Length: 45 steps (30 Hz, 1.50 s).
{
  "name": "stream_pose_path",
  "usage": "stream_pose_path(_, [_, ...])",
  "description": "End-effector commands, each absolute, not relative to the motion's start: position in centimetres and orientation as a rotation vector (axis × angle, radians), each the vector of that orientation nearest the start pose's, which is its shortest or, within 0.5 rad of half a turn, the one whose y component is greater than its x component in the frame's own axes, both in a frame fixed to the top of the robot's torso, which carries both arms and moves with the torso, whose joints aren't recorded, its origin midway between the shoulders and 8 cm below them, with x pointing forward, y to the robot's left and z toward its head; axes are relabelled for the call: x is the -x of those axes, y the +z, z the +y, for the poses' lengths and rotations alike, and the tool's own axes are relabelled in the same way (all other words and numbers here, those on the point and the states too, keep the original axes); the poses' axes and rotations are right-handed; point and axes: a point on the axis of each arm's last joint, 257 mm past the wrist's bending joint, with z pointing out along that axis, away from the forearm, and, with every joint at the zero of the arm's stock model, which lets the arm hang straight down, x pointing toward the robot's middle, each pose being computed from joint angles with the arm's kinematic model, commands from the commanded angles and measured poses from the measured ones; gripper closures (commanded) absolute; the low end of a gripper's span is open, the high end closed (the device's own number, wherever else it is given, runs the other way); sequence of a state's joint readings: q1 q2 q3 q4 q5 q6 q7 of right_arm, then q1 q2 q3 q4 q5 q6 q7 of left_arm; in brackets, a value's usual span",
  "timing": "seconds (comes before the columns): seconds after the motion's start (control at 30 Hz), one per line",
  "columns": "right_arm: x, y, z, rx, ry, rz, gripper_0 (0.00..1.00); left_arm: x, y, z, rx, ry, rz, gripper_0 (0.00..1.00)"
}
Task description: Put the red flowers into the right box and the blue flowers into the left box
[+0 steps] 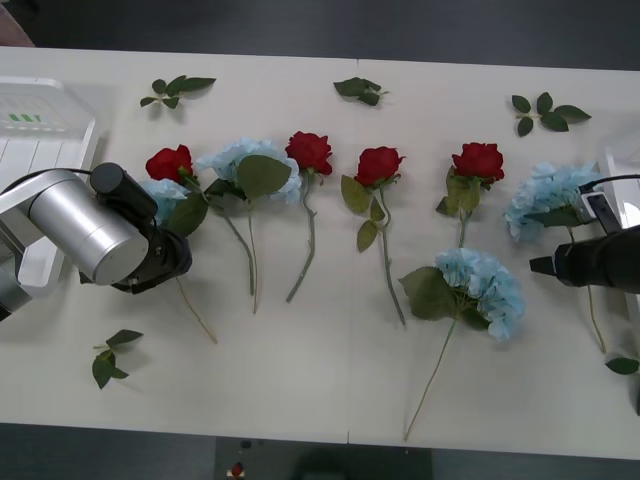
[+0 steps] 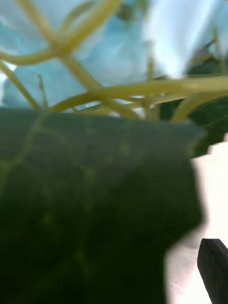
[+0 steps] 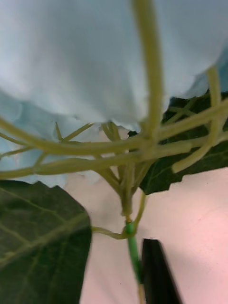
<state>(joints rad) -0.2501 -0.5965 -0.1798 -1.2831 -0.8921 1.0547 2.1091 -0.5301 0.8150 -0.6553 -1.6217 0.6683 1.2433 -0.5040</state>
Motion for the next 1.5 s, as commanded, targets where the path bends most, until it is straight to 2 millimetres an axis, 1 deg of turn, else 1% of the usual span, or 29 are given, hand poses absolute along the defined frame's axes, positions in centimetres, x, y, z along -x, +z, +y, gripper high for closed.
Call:
stream_pose_path(0.03, [-50.9,-32.2,-40.0,0.33,0.115,2.405,0.0,-49.6,-30.8,27.6,0.477,-0.049,2.611,1.0])
stream_pose_path(0.07, [-50.9,-32.2,-40.1,0.331,0.111,2.405,0.1,-49.7,-30.6,27.8,0.474,-0.045,2.608,1.0])
stream_pose_path(0.1, [-50.8,-32.4,-40.1,0.324,0.113,2.409,0.5,-49.8,-30.4,28.0,0.47,-0.039,2.605,1.0])
stream_pose_path(0.13, [-50.8,-32.5,-40.1,0.322,0.116,2.411,0.73,-50.0,-30.0,28.3,0.465,-0.033,2.598,1.0])
stream_pose_path(0.17, [-50.8,-32.6,-40.2,0.323,0.114,2.413,0.88,-50.1,-29.7,28.7,0.464,-0.025,2.593,1.0])
stream_pose_path(0.23, [-50.8,-32.7,-40.3,0.318,0.112,2.412,1.0,-50.4,-28.8,29.3,0.464,-0.023,2.576,1.0])
stream_pose_path(0.33, [-50.8,-32.7,-40.4,0.321,0.105,2.413,1.0,-50.9,-27.0,30.3,0.473,-0.038,2.553,1.0])
stream_pose_path(0.37, [-50.7,-32.7,-40.5,0.323,0.1,2.415,1.0,-51.2,-25.6,30.7,0.475,-0.053,2.536,1.0])
stream_pose_path(0.4, [-50.7,-32.8,-40.5,0.322,0.099,2.416,1.0,-51.3,-25.0,31.0,0.477,-0.055,2.53,1.0])
stream_pose_path(0.43, [-50.7,-32.8,-40.7,0.326,0.091,2.418,1.0,-51.5,-23.8,31.5,0.475,-0.063,2.514,1.0])
stream_pose_path(0.5, [-50.7,-32.7,-40.9,0.328,0.087,2.417,1.0,-51.9,-21.8,32.8,0.479,-0.055,2.482,1.0])
stream_pose_path(0.57, [-50.7,-32.6,-41.1,0.332,0.079,2.416,1.0,-52.5,-19.5,34.9,0.487,-0.034,2.442,1.0])
stream_pose_path(0.6, [-50.6,-32.7,-41.1,0.332,0.079,2.419,1.0,-52.6,-19.0,35.5,0.485,-0.023,2.433,1.0])
stream_pose_path(0.67, [-50.7,-32.5,-41.3,0.335,0.074,2.417,1.0,-53.2,-16.9,37.7,0.473,0.019,2.398,1.0])
stream_pose_path(0.7, [-50.7,-32.4,-41.2,0.334,0.081,2.414,1.0,-53.5,-15.8,39.3,0.481,0.043,2.379,1.0])
stream_pose_path(0.77, [-50.8,-32.0,-41.3,0.332,0.089,2.406,1.0,-53.9,-14.5,41.7,0.489,0.083,2.357,1.0])
stream_pose_path(0.83, [-51.0,-31.1,-41.1,0.34,0.108,2.389,1.0,-54.5,-12.8,45.0,0.5,0.127,2.321,1.0])
stream_pose_path(0.9, [-51.1,-30.1,-40.8,0.36,0.119,2.375,1.0,-55.2,-11.7,47.5,0.499,0.152,2.288,1.0])
stream_pose_path(1.0, [-51.0,-28.1,-40.1,0.385,0.167,2.355,1.0,-56.4,-10.7,51.3,0.483,0.178,2.233,1.0])
stream_pose_path(1.07, [-50.6,-26.4,-39.7,0.397,0.212,2.34,1.0,-57.0,-10.5,53.7,0.477,0.199,2.2,1.0])
stream_pose_path(1.17, [-49.9,-24.0,-38.9,0.414,0.29,2.311,1.0,-57.6,-10.3,56.3,0.453,0.229,2.16,1.0])
stream_pose_path(1.23, [-49.5,-22.4,-38.5,0.42,0.341,2.286,1.0,-57.8,-10.2,57.5,0.443,0.246,2.146,1.0])
stream_pose_path(1.3, [-48.7,-20.6,-37.4,0.433,0.426,2.252,1.0,-57.7,-10.2,58.5,0.429,0.269,2.141,1.0])
stream_pose_path(1.33, [-48.6,-20.2,-37.0,0.435,0.452,2.239,1.0,-57.7,-10.3,58.6,0.424,0.272,2.143,0.99])
stream_pose_path(1.37, [-48.3,-19.3,-36.3,0.443,0.504,2.215,1.0,-57.6,-10.4,58.7,0.414,0.283,2.148,0.89])
stream_pose_path(1.4, [-48.0,-18.6,-35.4,0.454,0.556,2.19,1.0,-57.6,-10.5,58.6,0.41,0.281,2.15,0.72])
stream_pose_path(1.43, [-47.9,-18.2,-34.9,0.456,0.582,2.174,1.0,-57.6,-10.6,58.7,0.41,0.284,2.151,0.65])
stream_pose_path(1.47, [-47.7,-17.4,-34.0,0.465,0.634,2.144,1.0,-57.4,-10.8,58.8,0.41,0.286,2.155,0.53])
stream_pose_path(1.5, [-47.6,-17.0,-33.4,0.47,0.667,2.128,1.0,-57.4,-10.8,58.9,0.411,0.289,2.155,0.44])
